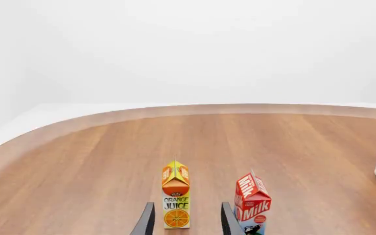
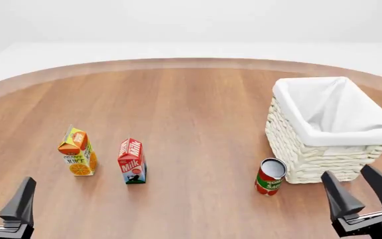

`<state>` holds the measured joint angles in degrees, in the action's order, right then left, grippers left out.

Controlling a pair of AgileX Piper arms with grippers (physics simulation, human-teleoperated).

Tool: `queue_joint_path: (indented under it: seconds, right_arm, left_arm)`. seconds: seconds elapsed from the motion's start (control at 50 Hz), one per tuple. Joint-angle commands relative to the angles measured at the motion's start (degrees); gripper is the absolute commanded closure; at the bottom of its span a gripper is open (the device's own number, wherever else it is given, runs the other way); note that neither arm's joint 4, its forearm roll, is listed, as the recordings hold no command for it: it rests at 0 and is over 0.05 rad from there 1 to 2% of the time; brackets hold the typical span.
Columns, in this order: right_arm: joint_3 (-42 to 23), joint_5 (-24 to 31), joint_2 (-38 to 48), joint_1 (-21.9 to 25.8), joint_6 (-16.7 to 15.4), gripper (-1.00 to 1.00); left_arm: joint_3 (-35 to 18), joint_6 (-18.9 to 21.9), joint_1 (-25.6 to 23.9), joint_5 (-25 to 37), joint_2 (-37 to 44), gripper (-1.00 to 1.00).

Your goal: Pick the milk and place it in the basket.

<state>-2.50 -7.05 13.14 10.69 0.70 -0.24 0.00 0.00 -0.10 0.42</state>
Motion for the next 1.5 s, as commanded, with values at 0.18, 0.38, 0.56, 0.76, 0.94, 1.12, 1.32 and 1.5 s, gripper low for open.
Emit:
queue_joint_path:
  seconds: [0.18,0.38,0.56,0.76,0.94,1.12,1.32,1.5]
  right_arm:
    - [-0.72,-10.8,13.86,6.9,-0.7,-1.0]
    - [-2.38,-14.11,19.96,11.21,-0.96,-1.0]
    - [-6.77,-12.59,23.82,14.37,-0.13,-1.0]
    - [-11.8,-10.61,28.78,17.28,-0.05,-1.0]
    - [-19.06,-7.13,34.89,21.01,-1.44,-1.0]
    - [-25.14,-3.86,38.84,23.31,-1.51,-1.0]
    - [-33.59,1.0,45.49,26.07,-1.61,-1.0]
    - [-39.08,4.46,47.3,27.73,2.58,-1.0]
  left_arm:
    - [0.0,0.0,0.0,0.0,0.0,-1.0]
    - [0.0,0.0,0.0,0.0,0.0,-1.0]
    - [0.0,0.0,0.0,0.0,0.0,-1.0]
    - [0.0,0.0,0.0,0.0,0.0,-1.0]
    - [0.0,0.0,0.0,0.0,0.0,-1.0]
    - [0.0,0.0,0.0,0.0,0.0,-1.0]
    - [0.0,0.0,0.0,0.0,0.0,-1.0]
    - [0.0,0.0,0.0,0.0,0.0,-1.0]
